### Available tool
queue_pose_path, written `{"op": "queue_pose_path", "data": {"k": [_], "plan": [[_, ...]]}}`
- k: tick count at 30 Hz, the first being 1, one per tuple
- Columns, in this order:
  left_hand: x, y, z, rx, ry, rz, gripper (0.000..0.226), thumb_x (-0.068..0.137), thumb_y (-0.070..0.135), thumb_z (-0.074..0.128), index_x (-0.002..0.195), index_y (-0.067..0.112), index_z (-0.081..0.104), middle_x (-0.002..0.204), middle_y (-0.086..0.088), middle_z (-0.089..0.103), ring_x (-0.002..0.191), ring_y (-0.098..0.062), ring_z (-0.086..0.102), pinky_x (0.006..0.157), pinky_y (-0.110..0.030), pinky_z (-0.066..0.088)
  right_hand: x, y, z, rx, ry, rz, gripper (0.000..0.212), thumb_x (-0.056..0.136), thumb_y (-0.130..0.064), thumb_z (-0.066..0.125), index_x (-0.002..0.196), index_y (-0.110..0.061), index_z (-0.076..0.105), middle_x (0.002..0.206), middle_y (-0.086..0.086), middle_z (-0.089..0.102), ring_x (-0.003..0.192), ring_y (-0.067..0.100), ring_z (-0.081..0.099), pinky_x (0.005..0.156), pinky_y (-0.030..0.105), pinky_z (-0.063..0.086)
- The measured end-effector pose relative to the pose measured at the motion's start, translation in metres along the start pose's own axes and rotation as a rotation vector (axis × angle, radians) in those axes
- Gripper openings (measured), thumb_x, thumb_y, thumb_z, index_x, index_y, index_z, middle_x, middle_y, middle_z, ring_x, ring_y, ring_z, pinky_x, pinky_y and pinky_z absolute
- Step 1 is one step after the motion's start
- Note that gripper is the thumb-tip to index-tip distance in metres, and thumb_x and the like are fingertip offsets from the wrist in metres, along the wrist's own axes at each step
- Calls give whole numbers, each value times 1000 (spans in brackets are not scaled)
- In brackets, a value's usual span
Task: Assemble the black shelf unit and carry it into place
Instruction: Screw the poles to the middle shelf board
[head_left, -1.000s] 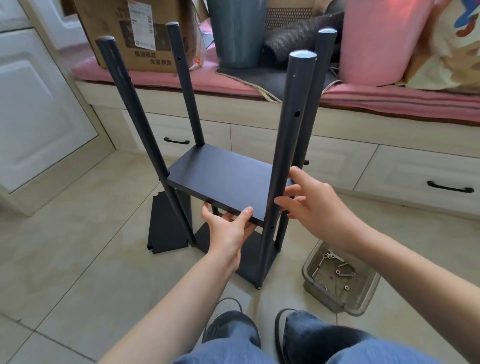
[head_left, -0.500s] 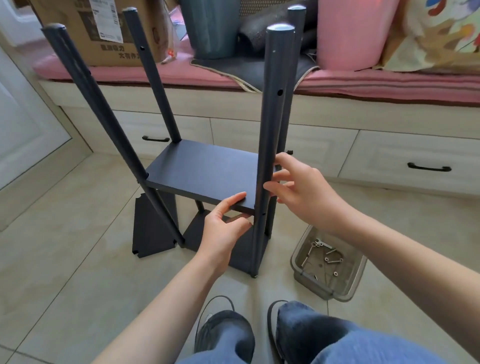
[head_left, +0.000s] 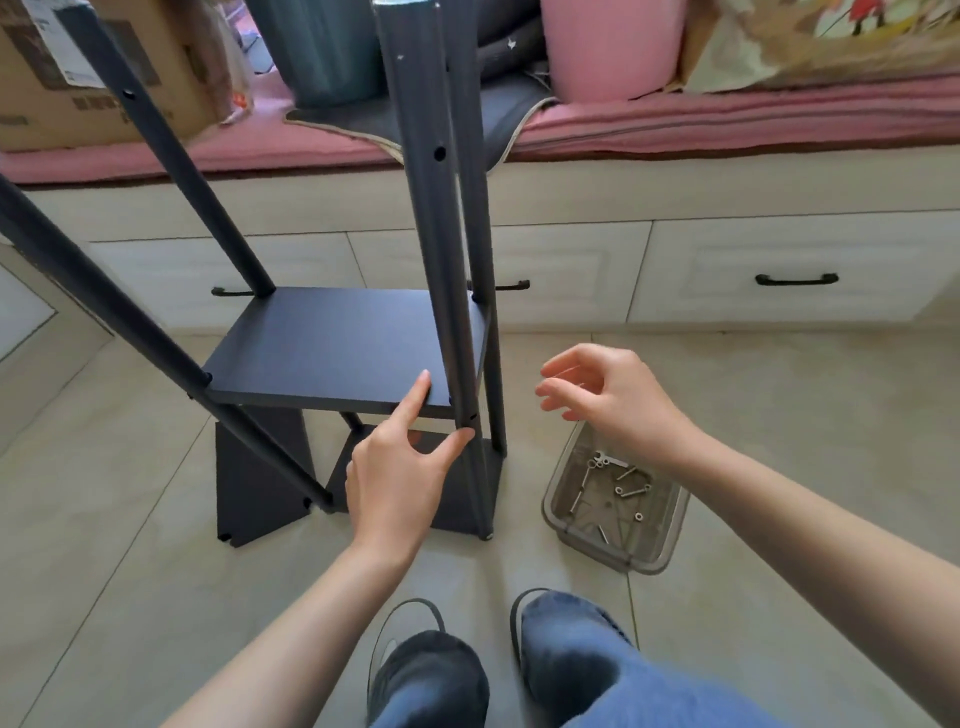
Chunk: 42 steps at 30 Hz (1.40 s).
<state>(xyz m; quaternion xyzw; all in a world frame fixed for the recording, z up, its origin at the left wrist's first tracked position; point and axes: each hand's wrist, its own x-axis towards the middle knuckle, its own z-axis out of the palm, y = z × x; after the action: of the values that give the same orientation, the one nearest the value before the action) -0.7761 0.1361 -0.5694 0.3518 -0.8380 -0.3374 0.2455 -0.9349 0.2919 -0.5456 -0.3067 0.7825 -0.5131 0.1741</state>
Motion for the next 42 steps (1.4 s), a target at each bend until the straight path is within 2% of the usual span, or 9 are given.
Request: {"op": "queue_pose_path", "data": {"k": [8,11,15,18,21,24,33,38,42], "plan": [[5,3,3,95,69,99,68,79,53,78,141,39,55,101,3,77,99,-16,71,92,-45,55,-5,139,-6,-329,-87,430,12,86,-12,68,83,-24,69,72,-15,66,75,8,62,68,20,44],[8,6,5,155,75,159,69,79,56,75,141,33,56,97,0,78,94,-20,73,88,-50,57,7,173,1,-443,-134,472,9,88,-10,65,92,-13,72,85,-5,65,84,12,56,73,20,40],[11,10,9,178,86,191,68,78,56,73,139,28,60,95,3,78,88,-20,74,89,-51,56,23,202,18,-562,-256,520,14,90,-7,58,100,-3,67,103,13,69,94,29,64,82,33,51],[12,10,13,189,95,190,65,77,54,76,136,29,63,90,7,78,75,-21,71,83,-50,56,27,218,35,-672,-376,536,20,93,-13,55,108,-1,62,117,18,65,109,33,62,84,32,47],[13,10,15,193,105,184,64,77,55,75,135,30,64,76,9,74,62,-26,64,77,-50,55,28,231,50,-667,-401,597,25,94,-20,58,109,-1,64,119,20,65,109,33,62,79,29,46],[12,11,15,201,101,199,67,76,59,70,136,29,63,69,12,69,65,-27,63,77,-51,54,31,238,65,-642,-373,650,33,96,-25,57,119,-1,62,126,20,62,116,34,60,88,31,48],[12,10,15,169,88,197,66,77,57,72,136,29,63,69,12,69,63,-27,63,79,-52,54,38,236,92,-606,-240,839,40,92,-12,50,131,-7,53,138,17,54,127,34,53,103,43,46],[13,9,15,166,93,210,67,78,59,69,137,28,62,70,11,69,62,-23,62,77,-51,56,38,239,92,-591,-246,888,39,89,-11,50,128,-8,57,136,15,56,124,32,56,101,41,48],[14,9,16,181,101,205,65,78,56,73,137,29,63,65,12,65,61,-18,62,77,-49,57,32,242,84,-492,-245,889,33,91,-14,52,120,-2,60,127,19,62,112,34,64,90,39,55]]}}
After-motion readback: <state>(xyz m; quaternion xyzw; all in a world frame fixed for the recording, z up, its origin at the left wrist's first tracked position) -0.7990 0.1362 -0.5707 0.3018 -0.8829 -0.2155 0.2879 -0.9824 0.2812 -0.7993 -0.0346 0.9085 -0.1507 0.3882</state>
